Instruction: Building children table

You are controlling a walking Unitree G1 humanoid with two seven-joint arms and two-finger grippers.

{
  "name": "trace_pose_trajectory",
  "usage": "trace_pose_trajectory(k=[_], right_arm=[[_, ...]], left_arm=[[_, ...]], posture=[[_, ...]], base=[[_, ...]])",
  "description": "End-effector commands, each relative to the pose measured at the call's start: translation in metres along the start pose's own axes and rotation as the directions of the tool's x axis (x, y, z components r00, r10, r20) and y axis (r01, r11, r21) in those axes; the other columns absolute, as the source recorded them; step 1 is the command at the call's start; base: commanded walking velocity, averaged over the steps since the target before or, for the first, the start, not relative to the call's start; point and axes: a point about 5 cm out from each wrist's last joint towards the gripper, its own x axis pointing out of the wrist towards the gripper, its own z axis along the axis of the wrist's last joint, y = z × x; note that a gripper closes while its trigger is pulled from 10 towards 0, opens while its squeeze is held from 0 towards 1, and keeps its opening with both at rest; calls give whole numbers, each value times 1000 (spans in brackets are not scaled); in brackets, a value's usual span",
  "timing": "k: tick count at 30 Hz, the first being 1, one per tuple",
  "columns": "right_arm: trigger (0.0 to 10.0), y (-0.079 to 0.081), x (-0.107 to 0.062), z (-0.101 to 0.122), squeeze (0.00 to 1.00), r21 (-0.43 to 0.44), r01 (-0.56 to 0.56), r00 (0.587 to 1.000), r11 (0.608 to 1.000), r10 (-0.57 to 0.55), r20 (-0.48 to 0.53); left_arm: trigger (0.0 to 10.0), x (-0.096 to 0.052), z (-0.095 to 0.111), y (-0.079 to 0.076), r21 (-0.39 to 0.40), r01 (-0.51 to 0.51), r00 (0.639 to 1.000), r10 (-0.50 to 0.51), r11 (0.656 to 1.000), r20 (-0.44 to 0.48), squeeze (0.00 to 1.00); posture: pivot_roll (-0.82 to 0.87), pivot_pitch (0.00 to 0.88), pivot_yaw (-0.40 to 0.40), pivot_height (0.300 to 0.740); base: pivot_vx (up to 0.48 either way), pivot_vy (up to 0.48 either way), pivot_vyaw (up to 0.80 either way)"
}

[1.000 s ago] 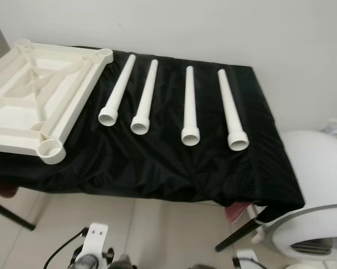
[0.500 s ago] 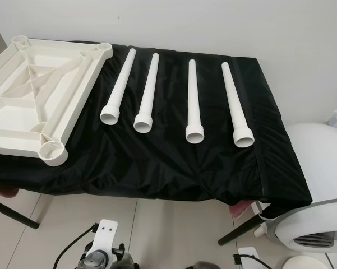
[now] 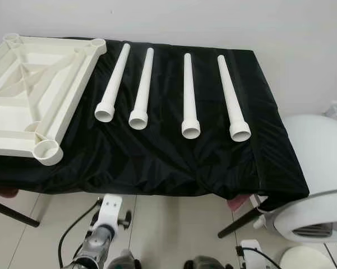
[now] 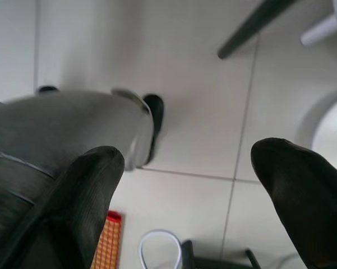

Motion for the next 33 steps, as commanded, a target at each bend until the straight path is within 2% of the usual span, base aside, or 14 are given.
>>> trace_pose_trajectory(k=[1,2,7,9,12,20,21,22,23,25,28,30,32,33], right_arm=[[10000,15,7,28,0,-60,-141,981,988,147,126],[10000,15,7,28,0,-60,-141,981,988,147,126],[10000,15,5,61,0,-176,-274,918,945,312,246],[10000,15,5,61,0,-176,-274,918,945,312,246],[10000,19,3,77,0,-282,-357,860,891,431,274],[10000,22,0,83,0,-339,-411,817,846,507,274],[10000,23,-3,85,0,-369,-443,788,817,551,273],[10000,23,-3,85,0,-369,-443,788,817,551,273],[10000,23,-8,88,0,-403,-486,749,775,607,264],[10000,23,-8,88,0,-403,-486,749,775,607,264],[10000,16,-28,100,0,-479,-608,618,633,756,215],[10000,16,-28,100,0,-479,-608,618,633,756,215],[10000,12,-39,106,0,-506,-661,555,555,815,168],[10000,12,-39,106,0,-506,-661,555,555,815,168]], left_arm=[[10000,-5,8,-21,68,400,913,-404,914,62,0],[10000,-5,8,-21,68,400,913,-404,914,62,0],[10000,-10,26,-27,196,514,825,-544,835,152,0],[10000,-10,26,-27,196,514,825,-544,835,152,0],[10000,-15,30,-25,264,542,791,-590,798,160,0],[10000,-20,21,-23,279,560,784,-608,780,126,0],[10000,-24,18,-23,283,567,777,-616,773,127,0],[10000,-24,18,-23,283,567,777,-616,773,127,0],[10000,-31,15,-23,292,590,758,-641,753,120,0],[10000,-31,15,-23,292,590,758,-641,753,120,0],[10000,-56,10,-21,295,696,661,-744,655,93,0],[10000,-56,10,-21,295,696,661,-744,655,93,0],[10000,-63,15,-21,297,724,627,-773,623,94,0],[10000,-63,15,-21,297,724,627,-773,623,94,0]], posture=[[0,80,13,740],[0,80,13,740],[1,91,3,740],[1,91,3,740],[-2,103,-8,740],[-7,115,-14,740],[-7,115,-14,740],[-7,115,-14,740],[-3,123,-17,740],[-3,123,-17,740],[14,145,-30,740],[14,145,-30,740],[23,161,-39,740],[23,161,-39,740]], base=[[0,0,0],[0,0,0],[0,0,0],[0,0,0],[0,0,0],[0,0,0],[0,0,0],[0,0,0],[0,0,0],[0,0,0],[0,0,0],[0,0,0],[0,0,0],[0,0,0]])
